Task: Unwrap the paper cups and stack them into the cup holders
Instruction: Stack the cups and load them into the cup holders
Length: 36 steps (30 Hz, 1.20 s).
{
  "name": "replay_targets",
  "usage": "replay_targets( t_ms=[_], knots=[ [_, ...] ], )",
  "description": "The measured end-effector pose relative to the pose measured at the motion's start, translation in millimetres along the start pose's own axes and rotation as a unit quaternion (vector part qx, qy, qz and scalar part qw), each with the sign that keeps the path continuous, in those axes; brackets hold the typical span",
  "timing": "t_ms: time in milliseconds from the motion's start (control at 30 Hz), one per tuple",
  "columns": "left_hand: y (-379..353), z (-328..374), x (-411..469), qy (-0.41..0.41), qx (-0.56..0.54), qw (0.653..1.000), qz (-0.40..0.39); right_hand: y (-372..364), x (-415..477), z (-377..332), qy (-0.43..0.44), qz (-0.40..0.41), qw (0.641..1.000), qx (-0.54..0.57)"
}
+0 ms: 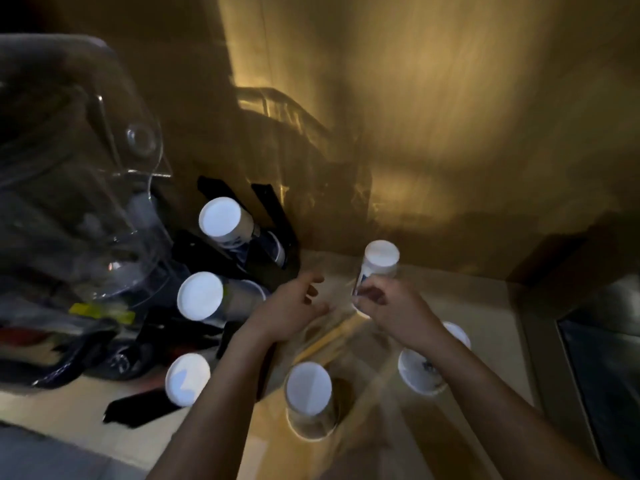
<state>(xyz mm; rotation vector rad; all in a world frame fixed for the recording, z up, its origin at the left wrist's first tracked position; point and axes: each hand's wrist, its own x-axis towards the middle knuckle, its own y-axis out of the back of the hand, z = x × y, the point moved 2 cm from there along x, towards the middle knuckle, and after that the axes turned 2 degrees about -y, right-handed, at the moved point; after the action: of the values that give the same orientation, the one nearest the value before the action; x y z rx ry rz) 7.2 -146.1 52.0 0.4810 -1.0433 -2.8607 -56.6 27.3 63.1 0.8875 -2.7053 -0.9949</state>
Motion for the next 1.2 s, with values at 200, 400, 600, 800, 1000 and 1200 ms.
replay_targets(
  t_ms=[200, 400, 600, 800, 1000, 1200],
  knots=[
    [-32.9, -37.1, -52.1, 0.167, -0.258, 0.950, 0.050, -71.9, -56.6, 42.2, -0.273, -0.214, 0.918, 0.191],
    [-53.2, -58.8, -86.3, 0.363, -0.198, 0.902, -0.121, -105.3, -84.3, 46.8, -0.423, -0.355, 0.786, 0.278],
    [-57.0, -62.9, -82.0, 0.241, -0.229, 0.939, -0.088, -102.3, -79.5, 34.9, -0.350, -0.231, 0.824, 0.382],
    [-59.7, -46.7, -69.8, 0.108, -0.337, 0.933, -0.063, -85.0, -68.1, 33.0, -0.230, -0.093, 0.901, 0.356],
    [-40.2, -14.5, -53.6, -0.015, -0.358, 0.933, 0.018, -51.8, -55.5, 25.6, -0.104, -0.019, 0.936, 0.335],
    [-16.8, 39.4, -47.0, -0.138, -0.272, 0.944, 0.130, -16.7, -45.8, -2.1, 0.031, 0.014, 0.967, 0.254]
  ],
)
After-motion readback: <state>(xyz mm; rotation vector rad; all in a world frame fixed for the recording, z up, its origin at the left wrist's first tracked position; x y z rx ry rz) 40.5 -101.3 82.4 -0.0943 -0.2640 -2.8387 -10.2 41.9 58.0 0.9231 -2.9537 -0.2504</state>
